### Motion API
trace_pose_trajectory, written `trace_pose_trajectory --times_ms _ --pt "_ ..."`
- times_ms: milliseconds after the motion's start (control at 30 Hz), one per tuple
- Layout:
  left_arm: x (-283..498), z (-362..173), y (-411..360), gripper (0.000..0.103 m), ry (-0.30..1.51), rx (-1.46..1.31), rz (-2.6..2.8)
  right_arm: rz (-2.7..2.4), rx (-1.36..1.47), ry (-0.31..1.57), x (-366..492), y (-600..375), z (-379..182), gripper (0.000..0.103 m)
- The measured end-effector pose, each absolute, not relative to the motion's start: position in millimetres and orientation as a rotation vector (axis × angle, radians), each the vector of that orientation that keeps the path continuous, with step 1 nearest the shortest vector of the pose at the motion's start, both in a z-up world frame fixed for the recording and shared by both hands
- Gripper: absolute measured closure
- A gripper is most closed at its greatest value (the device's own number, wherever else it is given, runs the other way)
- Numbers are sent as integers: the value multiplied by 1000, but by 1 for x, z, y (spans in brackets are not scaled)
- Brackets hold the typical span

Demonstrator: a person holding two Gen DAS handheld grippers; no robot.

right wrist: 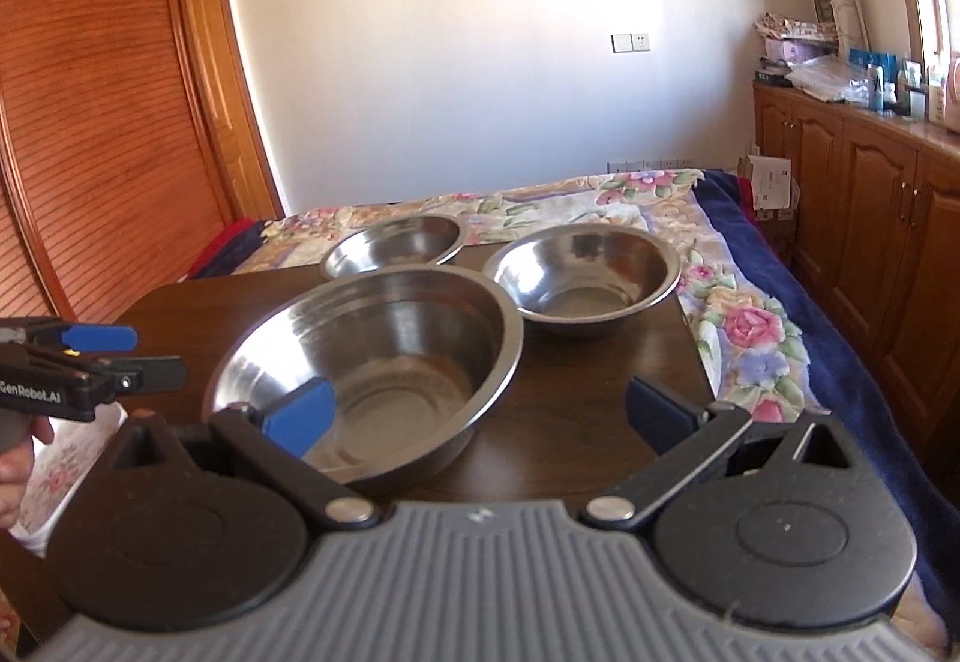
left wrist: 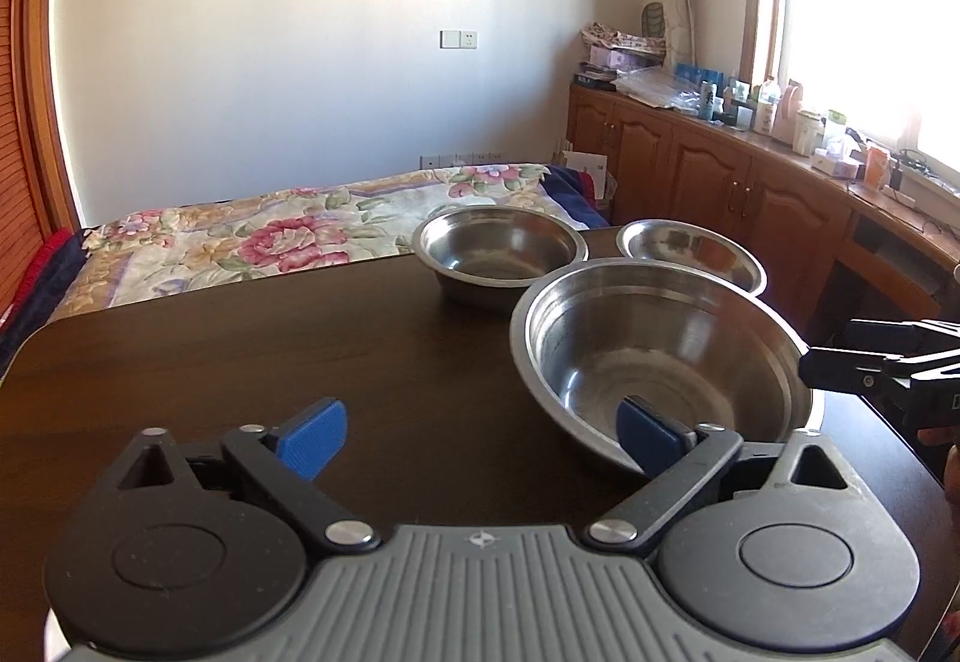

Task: Organize plates and bowls

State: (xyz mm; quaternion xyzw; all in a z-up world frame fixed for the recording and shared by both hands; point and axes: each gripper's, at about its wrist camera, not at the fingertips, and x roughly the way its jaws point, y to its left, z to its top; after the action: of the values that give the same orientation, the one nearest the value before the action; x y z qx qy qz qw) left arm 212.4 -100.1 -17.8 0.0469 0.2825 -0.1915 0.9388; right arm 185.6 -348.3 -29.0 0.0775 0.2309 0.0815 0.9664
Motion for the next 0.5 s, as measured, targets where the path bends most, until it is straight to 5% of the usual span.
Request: trace_pose_trajectory --times_ms 67,133,333,500 --pt "216 -19 -104 13 581 97 -398 172 177 467 192 -352 -33 1" --pt "219 -20 -109 22 588 99 -404 188 189 467 196 -354 -36 16" --pt "229 -27 -120 50 626 91 -421 211 200 479 203 -351 -41 40" --pt "234 -30 -124 63 649 77 -430 218 209 482 206 -353 -42 55"
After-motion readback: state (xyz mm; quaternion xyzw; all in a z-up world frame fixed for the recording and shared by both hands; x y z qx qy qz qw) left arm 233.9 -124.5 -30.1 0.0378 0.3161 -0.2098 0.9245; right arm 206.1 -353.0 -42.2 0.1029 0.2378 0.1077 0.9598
